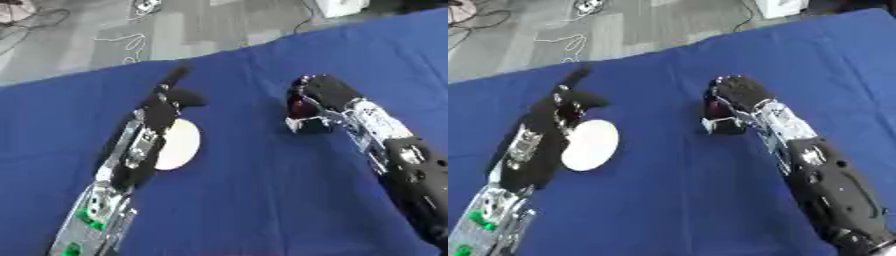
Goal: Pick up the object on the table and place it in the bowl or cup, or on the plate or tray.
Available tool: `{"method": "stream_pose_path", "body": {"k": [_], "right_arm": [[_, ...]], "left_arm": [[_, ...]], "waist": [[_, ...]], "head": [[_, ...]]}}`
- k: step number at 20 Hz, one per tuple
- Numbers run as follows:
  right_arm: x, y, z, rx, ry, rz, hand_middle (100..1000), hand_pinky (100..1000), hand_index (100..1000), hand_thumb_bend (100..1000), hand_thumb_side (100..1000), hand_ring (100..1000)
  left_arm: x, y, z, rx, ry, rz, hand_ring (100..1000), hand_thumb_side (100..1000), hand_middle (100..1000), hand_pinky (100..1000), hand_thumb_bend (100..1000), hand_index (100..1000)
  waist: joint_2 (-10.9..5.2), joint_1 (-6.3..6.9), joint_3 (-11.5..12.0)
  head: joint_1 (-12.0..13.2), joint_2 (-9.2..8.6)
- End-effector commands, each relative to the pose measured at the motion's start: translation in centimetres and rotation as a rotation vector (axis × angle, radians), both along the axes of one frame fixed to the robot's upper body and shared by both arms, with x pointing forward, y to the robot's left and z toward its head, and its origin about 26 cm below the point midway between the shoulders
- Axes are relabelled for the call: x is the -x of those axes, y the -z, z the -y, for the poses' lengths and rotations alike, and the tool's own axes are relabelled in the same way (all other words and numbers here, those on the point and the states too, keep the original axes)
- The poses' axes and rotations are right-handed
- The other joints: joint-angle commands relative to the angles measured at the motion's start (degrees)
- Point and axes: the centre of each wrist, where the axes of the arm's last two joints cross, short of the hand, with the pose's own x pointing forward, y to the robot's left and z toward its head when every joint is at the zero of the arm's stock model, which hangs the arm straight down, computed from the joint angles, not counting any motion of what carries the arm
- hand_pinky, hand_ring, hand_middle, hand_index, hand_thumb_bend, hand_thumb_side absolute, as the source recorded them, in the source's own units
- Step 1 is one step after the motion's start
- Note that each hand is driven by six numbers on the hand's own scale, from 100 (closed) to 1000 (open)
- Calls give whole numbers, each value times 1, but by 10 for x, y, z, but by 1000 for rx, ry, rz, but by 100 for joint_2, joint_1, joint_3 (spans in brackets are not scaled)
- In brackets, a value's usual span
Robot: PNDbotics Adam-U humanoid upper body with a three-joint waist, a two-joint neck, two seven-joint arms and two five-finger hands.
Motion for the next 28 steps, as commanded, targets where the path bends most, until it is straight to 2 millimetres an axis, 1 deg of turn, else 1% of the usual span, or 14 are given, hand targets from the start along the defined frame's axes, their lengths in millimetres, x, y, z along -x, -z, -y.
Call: {"method": "stream_pose_path", "body": {"k": [1, 4, 8, 11, 12, 13, 14, 17, 21, 23, 24, 28], "right_arm": [[3, -21, -2, -111, -56, 95, 211, 100, 561, 100, 475, 100], [6, -28, 1, -192, -89, 151, 156, 100, 560, 100, 523, 100], [7, -37, 3, -212, -91, 191, 138, 100, 548, 100, 510, 100], [8, -51, 0, -232, -85, 239, 141, 100, 553, 100, 510, 100], [9, -55, -2, -239, -85, 257, 142, 100, 554, 100, 567, 100], [10, -62, -5, -249, -85, 281, 132, 100, 551, 100, 522, 100], [11, -66, -7, -255, -83, 297, 127, 100, 549, 100, 527, 100], [16, -85, -14, -294, -78, 370, 123, 100, 534, 100, 547, 100], [25, -100, -24, -345, -82, 436, 105, 100, 509, 100, 551, 100], [30, -104, -32, -372, -96, 458, 100, 100, 503, 100, 550, 100], [32, -105, -35, -380, -99, 464, 100, 100, 502, 100, 550, 100], [39, -104, -48, -406, -114, 472, 100, 100, 504, 100, 552, 100]], "left_arm": [[1, -8, -1, 4, -1, 37, 785, 838, 995, 985, 307, 749], [2, -7, 0, 4, 2, 36, 785, 838, 995, 986, 306, 749], [2, -7, 1, 3, 8, 35, 784, 839, 994, 986, 305, 749], [2, -7, 1, 1, 15, 32, 784, 839, 994, 986, 306, 749], [2, -7, 1, 0, 17, 32, 784, 842, 994, 986, 306, 749], [2, -7, 1, 0, 19, 30, 784, 839, 994, 986, 306, 749], [2, -7, 2, 0, 21, 29, 783, 840, 994, 987, 306, 749], [2, -6, 2, 0, 28, 23, 783, 839, 994, 986, 307, 749], [2, -6, 3, 2, 34, 19, 782, 840, 993, 986, 307, 749], [2, -6, 3, 2, 37, 17, 782, 840, 993, 986, 307, 749], [2, -6, 4, 2, 38, 17, 782, 840, 993, 986, 308, 749], [2, -6, 3, -3, 36, 18, 782, 839, 993, 986, 308, 749]], "waist": [[-63, -12, 30], [-64, 7, 51], [-80, -7, 61], [-98, -29, 80], [-104, -36, 89], [-112, -48, 104], [-115, -55, 114], [-130, -97, 180], [-135, -136, 277], [-131, -163, 341], [-129, -172, 368], [-101, -214, 552]], "head": [[-20, -31], [3, -67], [48, -149], [98, -240], [109, -270], [119, -312], [126, -340], [186, -522], [274, -743], [319, -866], [323, -900], [441, -1110]]}}
